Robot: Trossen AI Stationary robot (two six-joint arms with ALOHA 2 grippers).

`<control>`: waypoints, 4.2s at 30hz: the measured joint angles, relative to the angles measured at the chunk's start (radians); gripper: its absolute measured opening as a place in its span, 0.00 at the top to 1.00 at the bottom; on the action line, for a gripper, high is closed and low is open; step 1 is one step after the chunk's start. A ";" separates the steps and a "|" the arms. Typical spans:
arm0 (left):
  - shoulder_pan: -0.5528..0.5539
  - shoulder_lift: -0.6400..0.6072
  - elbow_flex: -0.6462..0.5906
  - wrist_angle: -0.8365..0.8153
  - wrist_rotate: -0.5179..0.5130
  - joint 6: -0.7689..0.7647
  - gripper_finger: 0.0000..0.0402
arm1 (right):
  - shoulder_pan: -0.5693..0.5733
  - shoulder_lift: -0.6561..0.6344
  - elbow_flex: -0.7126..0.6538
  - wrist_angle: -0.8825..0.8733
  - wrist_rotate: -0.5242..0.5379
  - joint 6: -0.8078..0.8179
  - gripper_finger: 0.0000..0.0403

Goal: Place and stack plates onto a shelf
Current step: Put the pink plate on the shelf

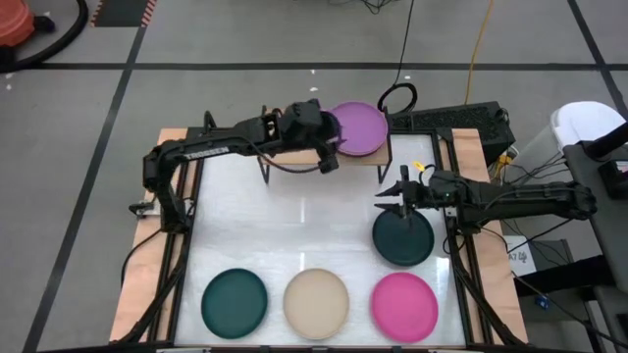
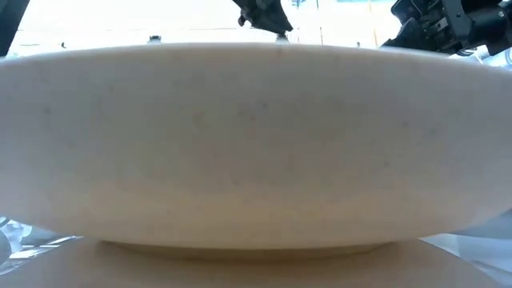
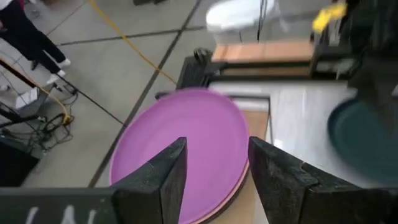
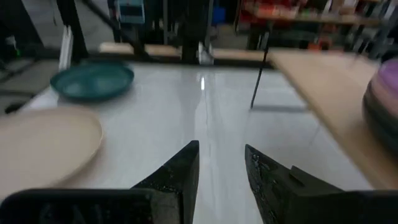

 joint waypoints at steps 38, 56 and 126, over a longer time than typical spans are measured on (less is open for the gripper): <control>-0.112 -0.400 -0.867 0.884 -0.002 -0.335 0.56 | 0.000 -0.008 -0.035 0.186 -0.003 -0.007 0.72; -0.113 -0.400 -0.912 0.948 -0.001 -0.330 0.56 | 0.000 0.001 -0.035 0.188 -0.004 -0.012 0.72; -0.130 -0.408 -1.192 1.465 0.156 -0.238 0.56 | 0.484 0.682 0.190 -0.207 -0.270 0.262 0.72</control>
